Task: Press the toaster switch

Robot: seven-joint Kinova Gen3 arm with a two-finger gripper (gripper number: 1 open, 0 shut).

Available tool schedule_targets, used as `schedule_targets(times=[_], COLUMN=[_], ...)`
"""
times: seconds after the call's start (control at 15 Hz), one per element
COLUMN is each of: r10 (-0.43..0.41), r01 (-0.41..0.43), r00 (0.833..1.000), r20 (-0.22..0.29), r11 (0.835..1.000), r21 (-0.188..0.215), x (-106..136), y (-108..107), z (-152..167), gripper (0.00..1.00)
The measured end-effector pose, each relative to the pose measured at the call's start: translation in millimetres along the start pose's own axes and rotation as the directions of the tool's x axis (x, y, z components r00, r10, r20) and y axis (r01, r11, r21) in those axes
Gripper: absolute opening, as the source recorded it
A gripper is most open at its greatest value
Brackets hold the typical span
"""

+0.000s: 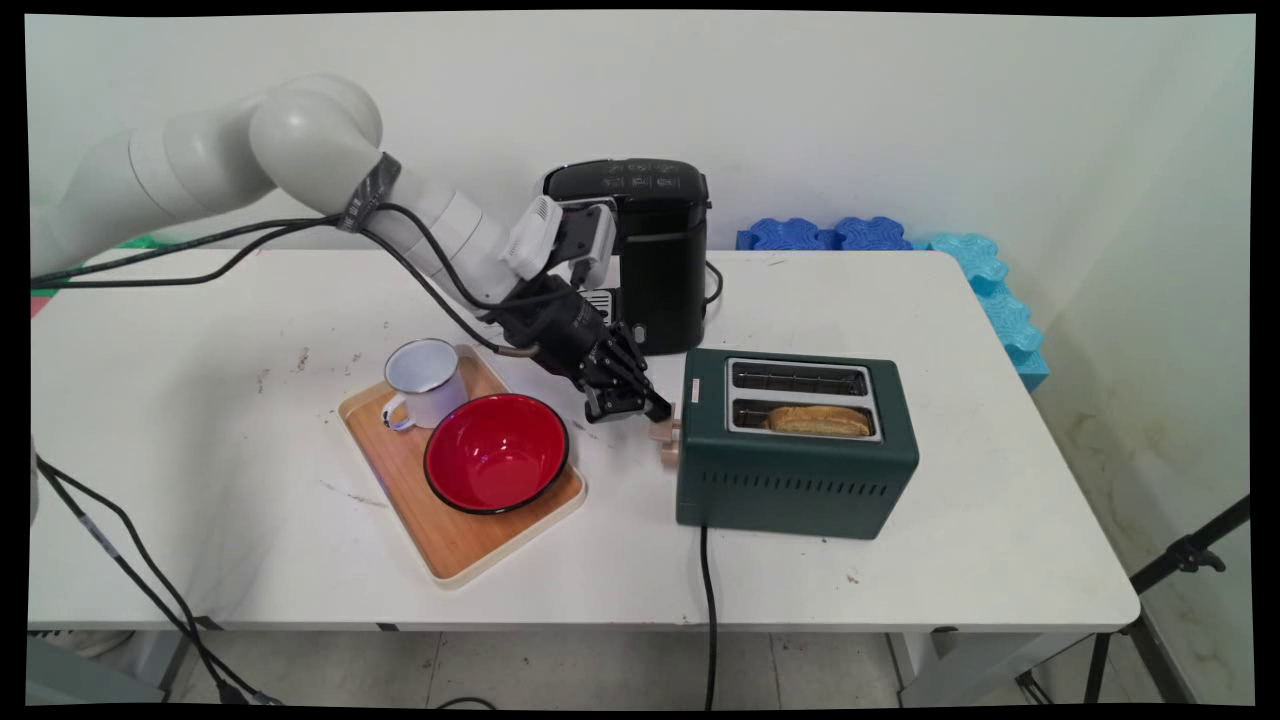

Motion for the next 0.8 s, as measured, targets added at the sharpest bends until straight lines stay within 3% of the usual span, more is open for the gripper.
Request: schedule_targets(times=[0.8], r10=[-0.008], r01=[0.008], r00=[1.0], r20=[0.009], r11=[1.0], r21=[-0.004], x=[-6.7], y=[5.4], z=[8.2], gripper=[0.0])
